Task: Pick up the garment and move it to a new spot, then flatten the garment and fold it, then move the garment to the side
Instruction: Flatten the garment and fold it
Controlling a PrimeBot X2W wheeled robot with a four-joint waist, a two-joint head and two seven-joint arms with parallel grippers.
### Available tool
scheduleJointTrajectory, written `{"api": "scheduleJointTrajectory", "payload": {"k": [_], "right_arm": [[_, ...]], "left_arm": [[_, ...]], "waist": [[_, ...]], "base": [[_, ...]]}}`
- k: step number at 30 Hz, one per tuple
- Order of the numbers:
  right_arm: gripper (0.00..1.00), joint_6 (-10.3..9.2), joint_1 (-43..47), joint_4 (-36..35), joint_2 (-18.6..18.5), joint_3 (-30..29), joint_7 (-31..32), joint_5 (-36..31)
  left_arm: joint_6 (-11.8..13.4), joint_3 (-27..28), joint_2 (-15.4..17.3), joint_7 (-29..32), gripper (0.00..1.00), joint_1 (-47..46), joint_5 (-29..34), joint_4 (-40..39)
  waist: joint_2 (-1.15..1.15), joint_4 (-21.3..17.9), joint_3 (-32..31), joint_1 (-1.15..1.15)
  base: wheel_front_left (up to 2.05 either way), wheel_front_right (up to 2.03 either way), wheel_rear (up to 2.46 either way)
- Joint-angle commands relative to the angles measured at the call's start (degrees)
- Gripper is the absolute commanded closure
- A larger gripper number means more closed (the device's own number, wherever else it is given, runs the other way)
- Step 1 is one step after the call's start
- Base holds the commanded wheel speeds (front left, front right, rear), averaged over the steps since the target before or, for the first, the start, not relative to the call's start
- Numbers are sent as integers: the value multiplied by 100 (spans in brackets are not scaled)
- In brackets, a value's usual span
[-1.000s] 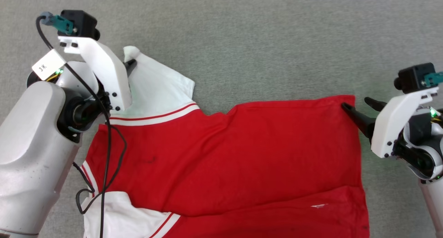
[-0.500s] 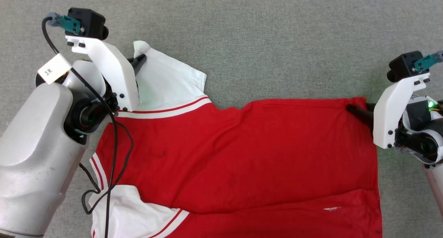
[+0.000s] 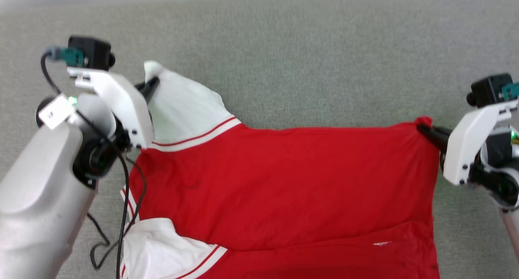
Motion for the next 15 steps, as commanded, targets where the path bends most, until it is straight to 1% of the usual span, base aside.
{"api": "scheduleJointTrajectory", "payload": {"k": [1,8,11,15], "right_arm": [[100,-11,252,-86,32,-89,-90,-69],[100,-10,1210,-363,228,-469,-372,-273],[100,-11,1680,-487,341,-724,-501,-319],[100,-11,2295,-661,521,-996,-631,-412]], "left_arm": [[15,16,60,-97,100,245,-29,-60],[190,147,314,-620,100,1337,-82,-456],[309,172,403,-822,100,1918,-131,-677],[487,215,441,-1011,100,2676,-253,-926]], "waist": [[0,31,-290,-1],[0,90,-847,-1],[0,149,-1056,-1],[0,224,-1222,-1]], "base": [[0,0,0],[0,0,0],[0,0,0],[0,0,0]]}}
